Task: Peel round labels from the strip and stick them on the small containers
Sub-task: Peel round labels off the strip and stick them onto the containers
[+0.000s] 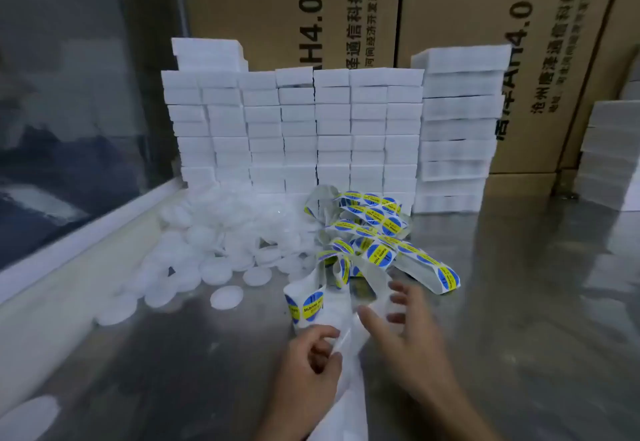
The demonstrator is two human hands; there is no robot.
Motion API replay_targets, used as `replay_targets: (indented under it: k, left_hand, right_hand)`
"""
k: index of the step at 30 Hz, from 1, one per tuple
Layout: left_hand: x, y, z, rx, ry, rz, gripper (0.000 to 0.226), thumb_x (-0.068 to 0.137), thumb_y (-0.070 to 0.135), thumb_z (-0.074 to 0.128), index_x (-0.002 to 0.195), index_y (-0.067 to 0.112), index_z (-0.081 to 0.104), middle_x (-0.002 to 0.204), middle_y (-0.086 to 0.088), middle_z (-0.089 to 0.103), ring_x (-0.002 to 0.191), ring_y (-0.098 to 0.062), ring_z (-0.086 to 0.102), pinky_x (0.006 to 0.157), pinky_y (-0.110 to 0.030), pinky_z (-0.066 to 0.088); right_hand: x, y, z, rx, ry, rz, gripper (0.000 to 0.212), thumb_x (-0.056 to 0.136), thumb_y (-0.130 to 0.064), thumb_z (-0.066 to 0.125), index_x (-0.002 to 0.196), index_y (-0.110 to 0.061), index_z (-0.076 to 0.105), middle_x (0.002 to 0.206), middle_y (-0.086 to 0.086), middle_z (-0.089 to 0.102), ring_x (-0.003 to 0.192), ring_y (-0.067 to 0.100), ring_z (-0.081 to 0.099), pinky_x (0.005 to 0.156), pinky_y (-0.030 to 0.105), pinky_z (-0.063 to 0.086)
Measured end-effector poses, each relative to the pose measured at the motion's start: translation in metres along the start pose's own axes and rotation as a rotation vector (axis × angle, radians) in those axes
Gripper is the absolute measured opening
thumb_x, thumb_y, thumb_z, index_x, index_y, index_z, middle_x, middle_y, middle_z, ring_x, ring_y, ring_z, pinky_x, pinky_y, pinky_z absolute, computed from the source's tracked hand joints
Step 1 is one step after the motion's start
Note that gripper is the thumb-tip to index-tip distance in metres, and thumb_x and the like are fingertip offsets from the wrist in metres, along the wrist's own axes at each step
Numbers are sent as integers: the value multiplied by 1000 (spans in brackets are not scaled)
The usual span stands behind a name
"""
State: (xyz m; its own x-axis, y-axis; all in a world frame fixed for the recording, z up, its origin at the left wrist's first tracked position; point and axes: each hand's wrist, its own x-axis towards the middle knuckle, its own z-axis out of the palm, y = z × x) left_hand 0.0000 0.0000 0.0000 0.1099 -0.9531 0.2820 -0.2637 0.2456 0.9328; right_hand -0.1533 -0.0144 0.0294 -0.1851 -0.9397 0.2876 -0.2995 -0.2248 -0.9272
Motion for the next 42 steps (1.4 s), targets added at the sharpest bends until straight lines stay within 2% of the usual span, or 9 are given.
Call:
replay_targets:
  k: [8, 13, 17, 24, 28, 30, 33, 37, 42]
  left_hand:
    - [-1, 0, -5, 162, -94, 143, 31, 75, -2, 65, 83, 27, 69, 75, 8, 61, 66, -3, 56, 64, -15, 43]
    - [-2, 1, -3, 149, -15, 218, 20, 67, 29, 67, 86, 22, 71, 87, 9, 64, 82, -6, 61, 75, -21, 48]
    - [5, 17, -2, 23, 126, 196, 29, 68, 46, 61, 87, 24, 68, 90, 10, 67, 87, -8, 62, 75, -13, 44]
    - [67, 56, 15, -353, -108, -170, 23, 90, 29, 65, 112, 27, 58, 108, -1, 68, 97, -14, 68, 84, -42, 56]
    - [85, 53, 15, -520, -80, -163, 29, 92, 11, 60, 114, 31, 54, 112, -2, 70, 95, -16, 71, 81, -39, 60]
    - [88, 47, 9, -561, -51, -159, 40, 89, -7, 56, 119, 21, 57, 113, -7, 71, 94, -22, 72, 83, -40, 59]
    - [89, 39, -2, -629, -40, -171, 34, 91, -9, 51, 120, 7, 61, 107, -13, 73, 96, -27, 71, 80, -35, 59]
    - [90, 37, -15, -742, -38, -213, 30, 95, -3, 49, 116, 14, 63, 99, -13, 75, 85, -25, 73, 70, -35, 60]
    - [91, 36, -17, -781, -49, -234, 34, 93, 5, 57, 126, 13, 59, 104, -18, 73, 99, -35, 70, 90, -44, 56]
  right_hand:
    - [64, 1, 31, -441, 55, -84, 68, 79, -45, 71, 136, -28, 38, 129, -1, 52, 119, 23, 51, 91, 39, 44]
    - [97, 5, 34, -412, 62, -73, 16, 86, -25, 64, 101, -23, 70, 87, -6, 71, 89, 20, 67, 75, 32, 51]
    - [96, 9, 37, -291, 183, -214, 2, 83, -21, 70, 82, -22, 71, 76, -12, 70, 70, 12, 64, 68, 34, 53]
    - [80, -2, 36, -20, 86, -296, 4, 84, -21, 66, 85, -21, 70, 82, -10, 71, 80, 6, 66, 74, 29, 52]
    - [71, -9, 35, 163, -152, -263, 21, 94, -9, 54, 99, -16, 74, 105, 0, 71, 99, 12, 66, 83, 29, 51]
    - [70, -13, 35, 203, -206, -238, 35, 91, 7, 51, 100, -18, 74, 120, 2, 65, 109, 2, 60, 85, 18, 48]
    - [67, -16, 38, 186, -253, -234, 45, 87, 15, 52, 100, -23, 72, 131, 3, 57, 124, 8, 52, 97, 25, 47]
    - [64, -19, 40, 317, -237, -251, 36, 89, 15, 54, 102, -14, 72, 129, 4, 62, 122, 10, 57, 97, 25, 49]
    - [62, -12, 44, 165, -118, -370, 30, 81, 4, 73, 88, -25, 74, 114, -4, 69, 105, 5, 65, 82, 25, 52]
